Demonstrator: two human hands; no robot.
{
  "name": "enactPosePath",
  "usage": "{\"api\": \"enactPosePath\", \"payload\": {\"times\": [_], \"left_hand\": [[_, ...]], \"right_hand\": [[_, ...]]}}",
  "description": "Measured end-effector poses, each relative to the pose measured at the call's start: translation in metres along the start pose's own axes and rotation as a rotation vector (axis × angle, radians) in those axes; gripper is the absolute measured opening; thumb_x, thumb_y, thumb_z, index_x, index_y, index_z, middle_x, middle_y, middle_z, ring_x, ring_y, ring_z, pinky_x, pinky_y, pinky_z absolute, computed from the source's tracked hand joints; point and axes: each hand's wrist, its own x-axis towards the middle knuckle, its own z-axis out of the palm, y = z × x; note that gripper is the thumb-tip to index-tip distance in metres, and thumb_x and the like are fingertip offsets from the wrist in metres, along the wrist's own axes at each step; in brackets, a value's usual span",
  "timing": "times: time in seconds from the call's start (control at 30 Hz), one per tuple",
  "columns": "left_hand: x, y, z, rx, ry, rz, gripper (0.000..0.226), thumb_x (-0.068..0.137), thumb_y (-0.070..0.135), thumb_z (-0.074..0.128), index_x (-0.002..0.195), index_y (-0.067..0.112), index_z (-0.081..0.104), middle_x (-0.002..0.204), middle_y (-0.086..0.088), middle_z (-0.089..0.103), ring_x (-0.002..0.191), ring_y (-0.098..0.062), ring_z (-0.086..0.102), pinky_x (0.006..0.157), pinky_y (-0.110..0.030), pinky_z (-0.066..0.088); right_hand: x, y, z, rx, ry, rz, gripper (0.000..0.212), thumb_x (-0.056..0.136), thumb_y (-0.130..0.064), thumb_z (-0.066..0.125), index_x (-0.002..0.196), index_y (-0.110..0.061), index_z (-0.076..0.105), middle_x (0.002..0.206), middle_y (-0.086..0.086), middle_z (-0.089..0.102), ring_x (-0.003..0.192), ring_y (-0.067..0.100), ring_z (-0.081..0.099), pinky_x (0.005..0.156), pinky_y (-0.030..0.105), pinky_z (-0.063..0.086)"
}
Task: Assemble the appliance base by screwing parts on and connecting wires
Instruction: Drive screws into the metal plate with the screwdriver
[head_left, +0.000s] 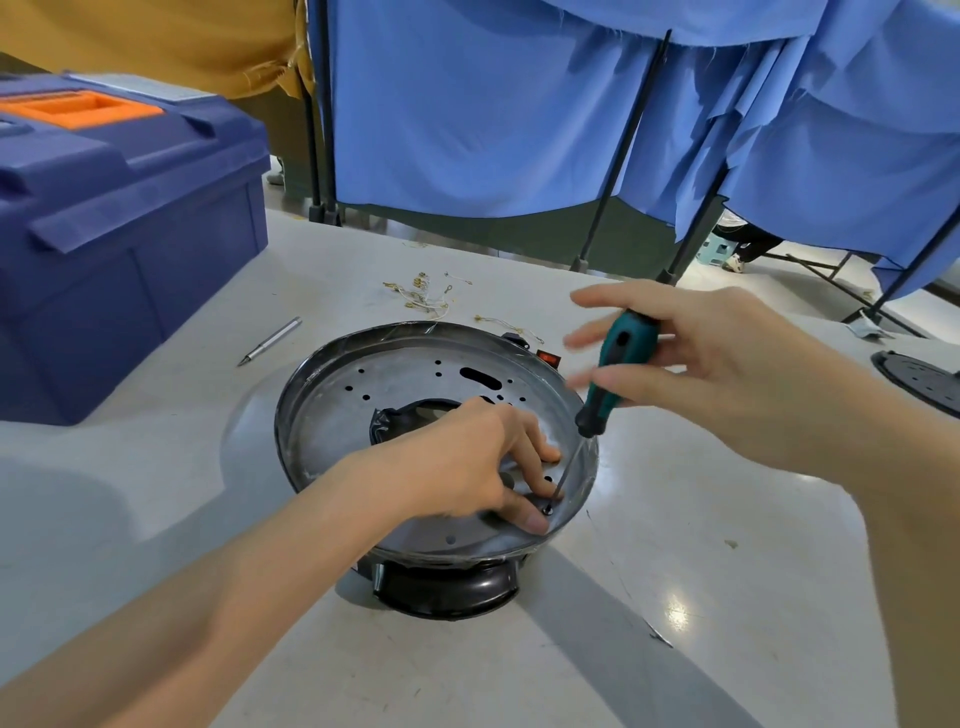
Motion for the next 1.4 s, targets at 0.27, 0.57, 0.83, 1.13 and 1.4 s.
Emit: {"api": "enactPosePath", "payload": {"times": [0.27,0.57,0.83,1.13,1.4], "left_hand": [[0.000,0.002,0.000,0.028,-0.012,-0.007,0.028,0.070,0.032,0.086,0.096,0.027,0.078,0.115,0.024,0.055,0.103,0.007,0.048,0.083,-0.012,0.034],[-0.001,0.005,-0.002,-0.033,-0.020,-0.025,0.024,0.070,0.026,0.087,0.092,0.023,0.078,0.107,0.025,0.055,0.109,0.002,0.055,0.096,-0.020,0.042],[-0.002,0.005,-0.001,0.017,-0.016,-0.018,0.026,0.070,0.030,0.086,0.094,0.024,0.078,0.116,0.022,0.056,0.112,0.001,0.052,0.101,-0.024,0.039],[-0.001,0.006,-0.001,0.000,-0.022,-0.053,0.027,0.071,0.028,0.086,0.096,0.022,0.078,0.107,0.026,0.054,0.106,0.001,0.052,0.085,-0.013,0.036],[0.000,0.003,-0.001,0.040,0.004,0.003,0.027,0.069,0.033,0.086,0.094,0.027,0.078,0.107,0.029,0.053,0.107,0.003,0.051,0.090,-0.018,0.038]], "right_hand": [[0.006,0.000,0.033,-0.064,0.494,-0.002,0.024,0.085,-0.033,0.070,0.081,-0.012,0.058,0.063,0.009,0.060,0.045,0.021,0.062,0.049,0.042,0.055],[-0.002,0.005,0.016,0.302,0.093,-0.111,0.045,0.095,-0.031,0.051,0.139,-0.025,0.048,0.116,-0.013,0.068,0.097,0.002,0.070,0.086,0.016,0.053],[0.008,-0.001,0.060,0.040,0.761,-0.096,0.031,0.084,-0.033,0.074,0.081,-0.009,0.055,0.062,-0.009,0.047,0.059,0.013,0.052,0.050,0.023,0.048],[-0.001,0.005,0.037,0.386,0.234,-0.105,0.035,0.101,-0.010,0.047,0.129,-0.030,0.050,0.120,-0.005,0.060,0.101,0.006,0.069,0.089,0.025,0.055],[0.002,0.004,0.051,0.213,0.568,-0.140,0.028,0.088,-0.013,0.071,0.114,-0.022,0.064,0.074,-0.009,0.060,0.064,0.005,0.071,0.063,0.018,0.057]]}}
